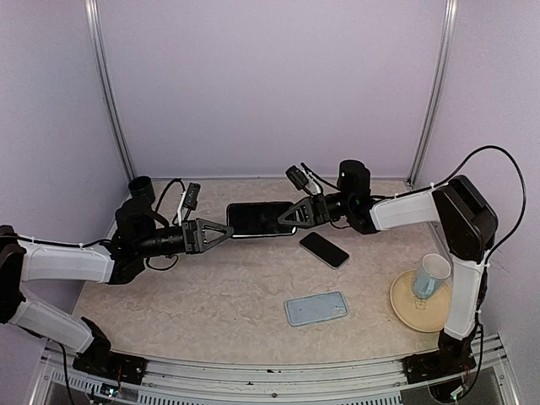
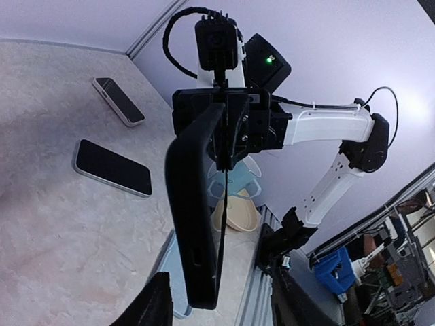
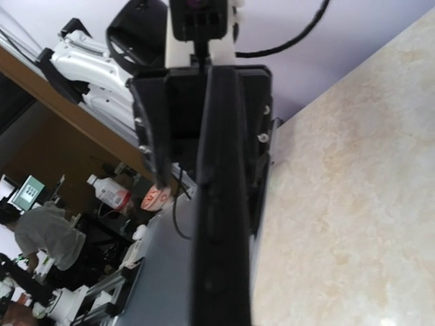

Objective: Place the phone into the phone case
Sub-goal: Press the phone with the phone case.

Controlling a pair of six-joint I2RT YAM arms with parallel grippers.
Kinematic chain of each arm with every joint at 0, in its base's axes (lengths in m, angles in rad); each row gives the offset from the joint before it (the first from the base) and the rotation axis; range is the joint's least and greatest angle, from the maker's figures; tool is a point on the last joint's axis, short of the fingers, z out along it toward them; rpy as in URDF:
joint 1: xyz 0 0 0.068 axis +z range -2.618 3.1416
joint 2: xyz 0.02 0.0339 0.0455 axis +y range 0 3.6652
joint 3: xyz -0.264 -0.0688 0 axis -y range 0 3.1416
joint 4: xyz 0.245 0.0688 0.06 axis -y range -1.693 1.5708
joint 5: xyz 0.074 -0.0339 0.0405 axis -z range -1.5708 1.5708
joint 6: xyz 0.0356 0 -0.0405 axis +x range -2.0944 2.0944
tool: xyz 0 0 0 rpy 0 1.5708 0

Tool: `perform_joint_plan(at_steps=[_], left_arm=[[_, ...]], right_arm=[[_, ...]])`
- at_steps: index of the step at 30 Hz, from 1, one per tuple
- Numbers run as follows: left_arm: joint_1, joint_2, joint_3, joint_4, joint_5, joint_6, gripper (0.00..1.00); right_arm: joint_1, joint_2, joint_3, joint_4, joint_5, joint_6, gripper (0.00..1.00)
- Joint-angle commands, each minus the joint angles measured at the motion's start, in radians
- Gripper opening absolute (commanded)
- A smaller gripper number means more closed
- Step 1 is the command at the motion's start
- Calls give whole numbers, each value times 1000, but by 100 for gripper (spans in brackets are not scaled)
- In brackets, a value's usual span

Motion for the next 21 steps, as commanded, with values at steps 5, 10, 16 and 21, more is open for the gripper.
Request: perform_joint_plan(at_steps=[5, 10, 16, 21], left_arm=[[40, -27, 6, -27, -47, -1, 64], [72, -16, 21, -25, -55, -18, 66], [59, 26, 63, -49, -39, -13, 66], [44, 33, 71, -47, -18, 0, 55]], right_arm=[[-6, -59, 5, -156, -12, -176, 0], [17, -76, 50, -399, 14, -369, 0], [45, -74, 93, -533, 41, -469, 0], [57, -61, 119, -586, 58, -499, 0]])
